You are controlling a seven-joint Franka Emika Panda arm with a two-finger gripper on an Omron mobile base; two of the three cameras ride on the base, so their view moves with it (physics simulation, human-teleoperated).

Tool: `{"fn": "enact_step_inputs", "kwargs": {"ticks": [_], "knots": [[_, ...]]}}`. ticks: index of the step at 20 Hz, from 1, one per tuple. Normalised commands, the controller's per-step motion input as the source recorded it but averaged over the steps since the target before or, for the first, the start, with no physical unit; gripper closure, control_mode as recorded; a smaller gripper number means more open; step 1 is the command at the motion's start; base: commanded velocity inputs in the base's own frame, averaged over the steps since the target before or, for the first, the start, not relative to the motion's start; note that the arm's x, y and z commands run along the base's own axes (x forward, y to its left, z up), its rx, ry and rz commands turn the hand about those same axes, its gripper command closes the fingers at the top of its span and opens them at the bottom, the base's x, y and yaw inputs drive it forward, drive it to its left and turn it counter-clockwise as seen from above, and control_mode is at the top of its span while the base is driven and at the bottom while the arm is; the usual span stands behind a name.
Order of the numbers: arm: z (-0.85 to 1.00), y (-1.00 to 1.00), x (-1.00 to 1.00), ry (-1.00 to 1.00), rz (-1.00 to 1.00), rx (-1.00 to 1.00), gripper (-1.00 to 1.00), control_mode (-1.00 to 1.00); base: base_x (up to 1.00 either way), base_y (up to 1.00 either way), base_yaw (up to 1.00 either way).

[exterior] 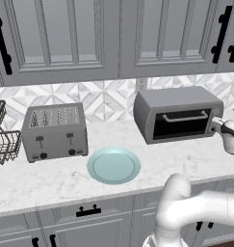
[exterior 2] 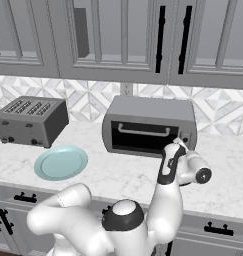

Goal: Pick up the kebab skewer and baguette bread, and place them inside the toaster oven. Close the toaster oven door and start by setting the timer.

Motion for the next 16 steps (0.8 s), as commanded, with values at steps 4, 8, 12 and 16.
{"fn": "enact_step_inputs", "kwargs": {"ticks": [4,8,12,16], "knots": [[-0.44,0.61,0.00,0.09,0.00,0.21,1.00,-1.00,0.00,0.00,0.00],[-0.53,0.67,0.01,0.11,0.00,0.27,1.00,-1.00,0.00,0.00,0.00],[-0.83,0.60,0.00,0.13,0.00,0.36,1.00,-1.00,0.00,0.00,0.00],[-0.99,0.51,0.00,0.11,0.00,0.40,1.00,-1.00,0.00,0.00,0.00]]}}
